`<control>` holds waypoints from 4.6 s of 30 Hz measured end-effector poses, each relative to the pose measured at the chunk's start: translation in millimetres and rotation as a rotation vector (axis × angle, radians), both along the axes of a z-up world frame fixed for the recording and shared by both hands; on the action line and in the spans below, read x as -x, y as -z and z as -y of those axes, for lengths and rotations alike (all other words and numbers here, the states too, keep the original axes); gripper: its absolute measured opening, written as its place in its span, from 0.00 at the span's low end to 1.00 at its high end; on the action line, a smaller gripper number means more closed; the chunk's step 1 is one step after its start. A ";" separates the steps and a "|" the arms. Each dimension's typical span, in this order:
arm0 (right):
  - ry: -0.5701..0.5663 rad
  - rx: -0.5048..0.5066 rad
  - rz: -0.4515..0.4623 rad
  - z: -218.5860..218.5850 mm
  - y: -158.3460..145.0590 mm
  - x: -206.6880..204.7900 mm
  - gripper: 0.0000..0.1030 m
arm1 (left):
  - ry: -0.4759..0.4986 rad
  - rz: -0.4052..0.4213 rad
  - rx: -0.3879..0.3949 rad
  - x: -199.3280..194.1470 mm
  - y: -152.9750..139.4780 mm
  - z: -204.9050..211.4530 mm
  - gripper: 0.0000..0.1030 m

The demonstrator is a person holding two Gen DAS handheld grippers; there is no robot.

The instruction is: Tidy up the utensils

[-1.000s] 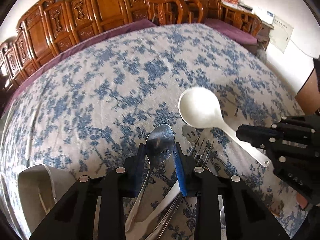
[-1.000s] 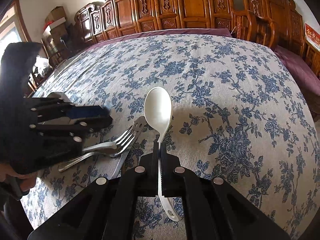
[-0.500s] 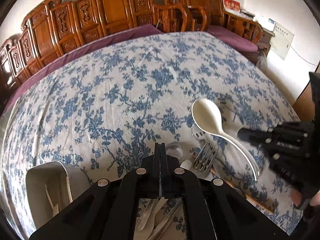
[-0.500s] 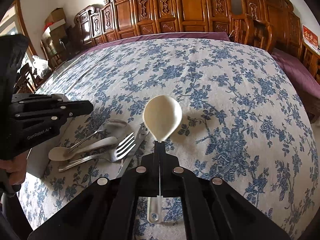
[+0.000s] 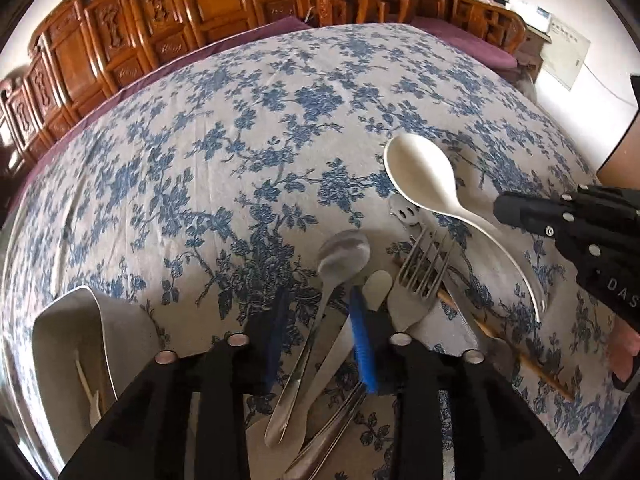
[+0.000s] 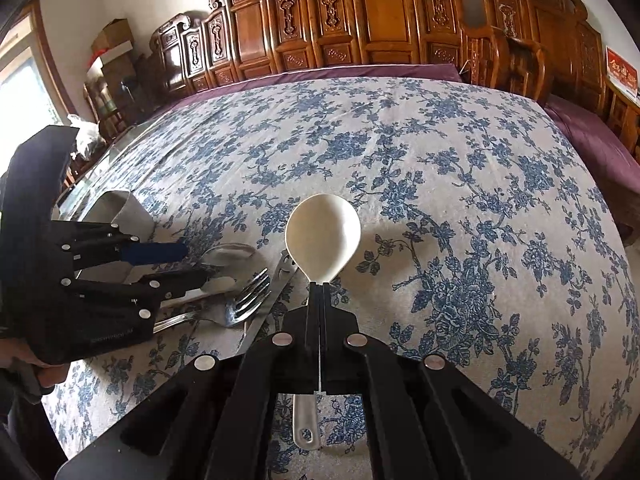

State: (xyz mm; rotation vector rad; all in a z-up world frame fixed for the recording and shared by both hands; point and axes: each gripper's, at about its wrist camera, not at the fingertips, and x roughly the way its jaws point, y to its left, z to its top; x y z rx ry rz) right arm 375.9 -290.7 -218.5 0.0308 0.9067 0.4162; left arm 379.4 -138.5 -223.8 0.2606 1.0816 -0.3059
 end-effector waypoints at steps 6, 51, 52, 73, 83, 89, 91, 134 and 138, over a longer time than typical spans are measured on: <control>-0.024 0.069 0.001 -11.8 7.2 1.8 0.21 | 0.001 -0.020 -0.012 -1.1 4.2 -0.9 0.05; -0.110 0.047 0.175 -124.3 -66.5 85.0 0.11 | -0.221 0.173 0.059 75.7 -63.8 -163.4 0.01; -0.118 0.047 0.175 -129.2 -66.4 87.3 0.11 | -0.224 0.167 0.061 75.2 -60.8 -165.1 0.01; -0.131 -0.138 0.055 -225.5 -56.4 74.3 0.11 | -0.295 0.177 0.120 81.1 -61.6 -217.1 0.16; -0.143 -0.168 -0.008 -253.9 -32.9 62.4 0.12 | -0.342 0.195 0.151 79.8 -70.5 -240.8 0.16; -0.140 -0.188 0.050 -209.6 -53.9 71.4 0.12 | -0.314 0.198 0.157 80.8 -72.7 -226.7 0.16; -0.122 -0.148 0.088 -187.1 -63.0 76.1 0.12 | -0.301 0.198 0.161 81.3 -73.8 -218.4 0.16; 0.021 0.231 -0.020 -70.7 20.1 33.9 0.08 | -0.093 0.161 0.089 94.0 -65.4 -80.2 0.35; 0.047 0.175 -0.028 -56.6 15.2 34.5 0.07 | -0.086 0.159 0.087 94.3 -63.5 -77.9 0.35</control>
